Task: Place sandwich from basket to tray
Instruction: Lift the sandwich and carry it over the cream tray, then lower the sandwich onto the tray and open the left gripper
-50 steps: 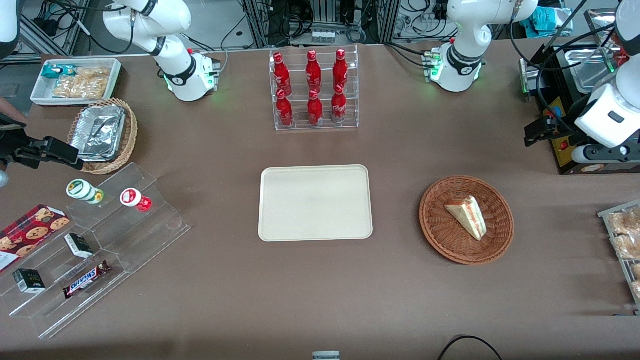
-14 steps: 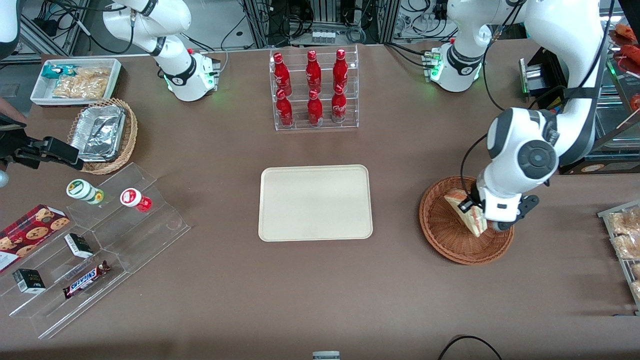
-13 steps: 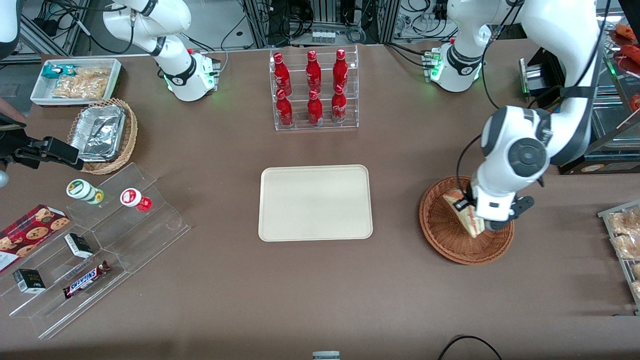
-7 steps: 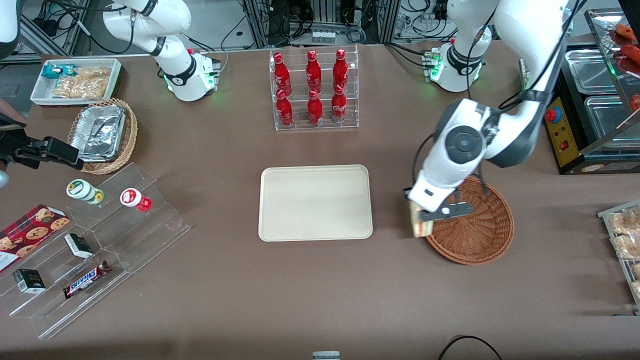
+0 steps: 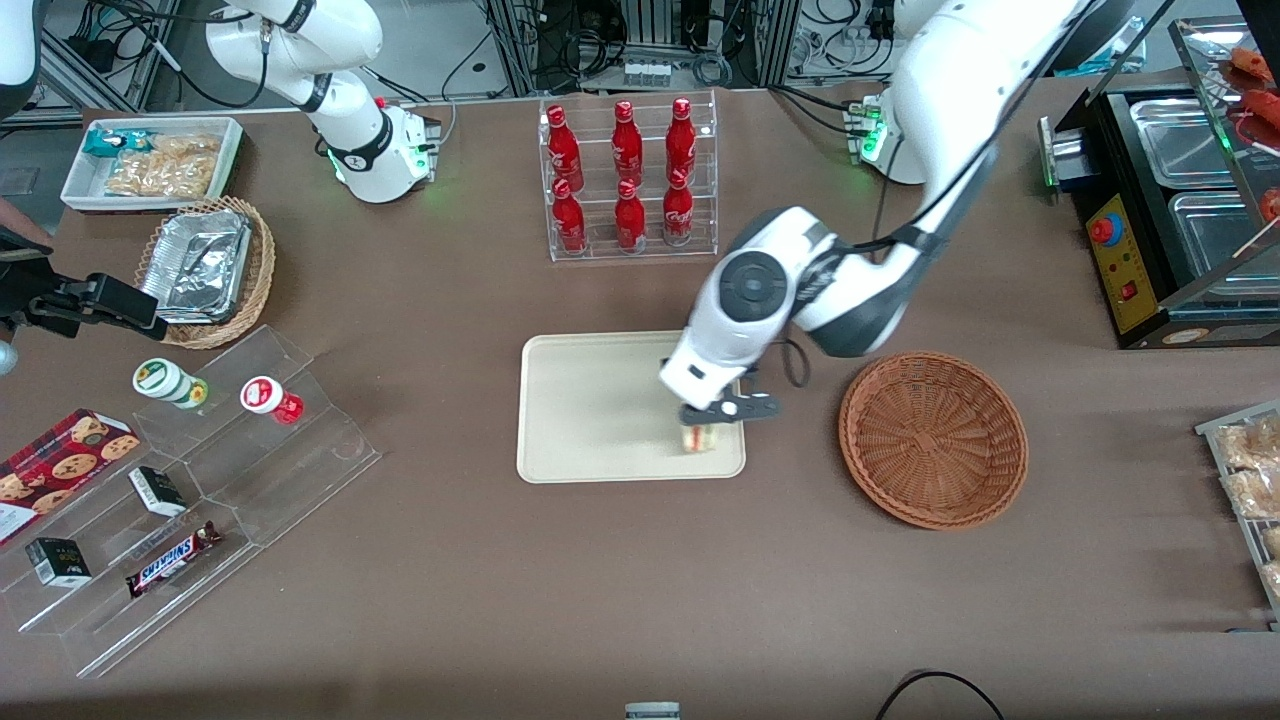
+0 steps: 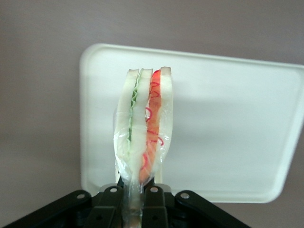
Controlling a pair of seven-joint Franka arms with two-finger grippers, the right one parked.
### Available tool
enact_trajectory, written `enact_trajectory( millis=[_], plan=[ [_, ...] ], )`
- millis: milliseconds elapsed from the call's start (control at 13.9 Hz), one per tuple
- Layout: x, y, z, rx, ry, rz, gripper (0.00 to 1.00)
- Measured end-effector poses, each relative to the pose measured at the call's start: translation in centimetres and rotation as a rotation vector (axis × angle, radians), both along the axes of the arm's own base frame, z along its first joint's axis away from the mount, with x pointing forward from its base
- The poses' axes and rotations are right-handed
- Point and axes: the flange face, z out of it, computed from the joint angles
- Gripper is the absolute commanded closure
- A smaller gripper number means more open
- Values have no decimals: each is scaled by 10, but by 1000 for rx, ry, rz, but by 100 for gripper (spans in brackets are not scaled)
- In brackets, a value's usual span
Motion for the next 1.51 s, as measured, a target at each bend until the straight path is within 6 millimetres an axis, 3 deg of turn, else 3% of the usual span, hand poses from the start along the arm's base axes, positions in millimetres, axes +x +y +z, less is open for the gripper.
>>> enact_trajectory(
  millis=[360,793,865,937,1081,1297,1514],
  plan=[
    [-17,-52,-32,44,-58,25,98],
    [-42,-81,-73,52,-37,-19,94],
    [-44,-85,-77,42,-39,-24,89],
    [-46,-89,-81,26,-44,-27,75],
    [-50,-95,-87,11,-50,-35,0],
    [-42,-94,-80,2,-68,-27,0],
    [-28,-85,-50,32,-94,-6,0]
  ],
)
